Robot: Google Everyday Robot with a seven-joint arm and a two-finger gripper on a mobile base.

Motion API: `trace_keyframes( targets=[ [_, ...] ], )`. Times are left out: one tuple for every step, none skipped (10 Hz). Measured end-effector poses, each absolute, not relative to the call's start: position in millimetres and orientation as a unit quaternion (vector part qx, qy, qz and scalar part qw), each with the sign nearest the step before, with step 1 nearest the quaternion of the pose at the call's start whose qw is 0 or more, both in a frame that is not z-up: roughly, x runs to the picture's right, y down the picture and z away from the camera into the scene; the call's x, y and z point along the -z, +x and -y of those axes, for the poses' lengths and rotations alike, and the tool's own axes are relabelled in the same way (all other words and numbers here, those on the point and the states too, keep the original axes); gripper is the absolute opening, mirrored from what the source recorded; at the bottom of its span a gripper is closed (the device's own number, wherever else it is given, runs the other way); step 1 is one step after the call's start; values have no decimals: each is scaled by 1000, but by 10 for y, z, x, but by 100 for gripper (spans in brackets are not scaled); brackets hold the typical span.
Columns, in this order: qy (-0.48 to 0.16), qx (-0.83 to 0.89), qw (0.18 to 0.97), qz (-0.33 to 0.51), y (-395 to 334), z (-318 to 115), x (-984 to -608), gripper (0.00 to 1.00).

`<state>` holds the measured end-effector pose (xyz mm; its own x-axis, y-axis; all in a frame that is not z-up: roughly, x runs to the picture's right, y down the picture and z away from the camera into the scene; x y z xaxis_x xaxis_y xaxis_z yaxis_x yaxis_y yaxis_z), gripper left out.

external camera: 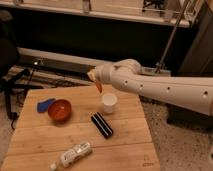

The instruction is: Place the pepper in the ceramic cup

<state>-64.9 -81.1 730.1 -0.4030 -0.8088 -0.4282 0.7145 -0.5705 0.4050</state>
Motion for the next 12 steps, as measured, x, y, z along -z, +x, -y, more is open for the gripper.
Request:
trace_keyframes(
  targets=[
    [299, 828, 466, 86, -585, 704, -7295, 10],
    [297, 825, 472, 89, -512, 635, -7295, 10],
    [298, 824, 474, 88, -441, 601, -7295, 10],
    [301, 824, 472, 84, -386, 595, -7290, 10],
    [305, 825, 470, 76, -303, 606, -7284, 10],
    [309, 825, 469, 70, -258, 622, -7282, 10],
    [315, 824, 468, 64, -211, 635, -7288, 10],
    [322, 822, 466, 61, -191, 624, -7318, 13],
    [327, 822, 463, 61, -184, 582, -7380, 21],
    [330, 823, 459, 63, -198, 538, -7451, 30],
    [331, 826, 451, 61, -169, 502, -7537, 43],
    [332, 830, 445, 57, -145, 498, -7582, 51]
  ],
)
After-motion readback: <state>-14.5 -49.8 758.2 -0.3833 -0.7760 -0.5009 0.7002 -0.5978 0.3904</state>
